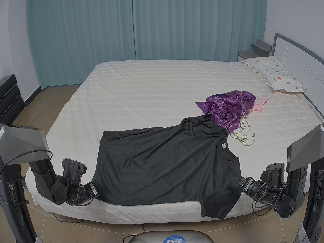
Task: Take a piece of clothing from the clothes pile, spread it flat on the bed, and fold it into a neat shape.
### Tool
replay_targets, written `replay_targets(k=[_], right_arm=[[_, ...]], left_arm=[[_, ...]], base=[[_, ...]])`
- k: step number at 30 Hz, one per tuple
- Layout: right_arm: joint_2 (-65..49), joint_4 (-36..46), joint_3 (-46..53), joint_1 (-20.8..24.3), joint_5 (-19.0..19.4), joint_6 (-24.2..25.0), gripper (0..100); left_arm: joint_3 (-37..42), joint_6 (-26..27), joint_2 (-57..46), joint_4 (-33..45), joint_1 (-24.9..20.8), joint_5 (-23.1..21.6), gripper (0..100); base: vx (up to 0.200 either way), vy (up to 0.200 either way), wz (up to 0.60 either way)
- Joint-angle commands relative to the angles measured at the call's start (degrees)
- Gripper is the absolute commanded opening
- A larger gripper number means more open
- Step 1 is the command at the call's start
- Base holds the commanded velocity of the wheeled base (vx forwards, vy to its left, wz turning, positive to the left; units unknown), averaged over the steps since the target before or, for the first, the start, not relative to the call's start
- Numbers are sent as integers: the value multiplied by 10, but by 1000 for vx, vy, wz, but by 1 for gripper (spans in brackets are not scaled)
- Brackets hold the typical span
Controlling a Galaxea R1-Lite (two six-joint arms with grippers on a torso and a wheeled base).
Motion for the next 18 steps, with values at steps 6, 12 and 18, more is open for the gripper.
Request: replay_targets(k=[6, 12, 18], right_arm=[[2, -9, 12, -27, 26, -16, 100], [8, -8, 20, -52, 83, -79, 100], [38, -8, 0, -60, 110, -151, 100]], left_arm=[[24, 0, -10, 4, 1, 3, 0], [24, 0, -16, 7, 5, 3, 0], [20, -4, -22, 6, 8, -6, 0]], base=[[0, 0, 0], [0, 0, 0], [0, 0, 0]])
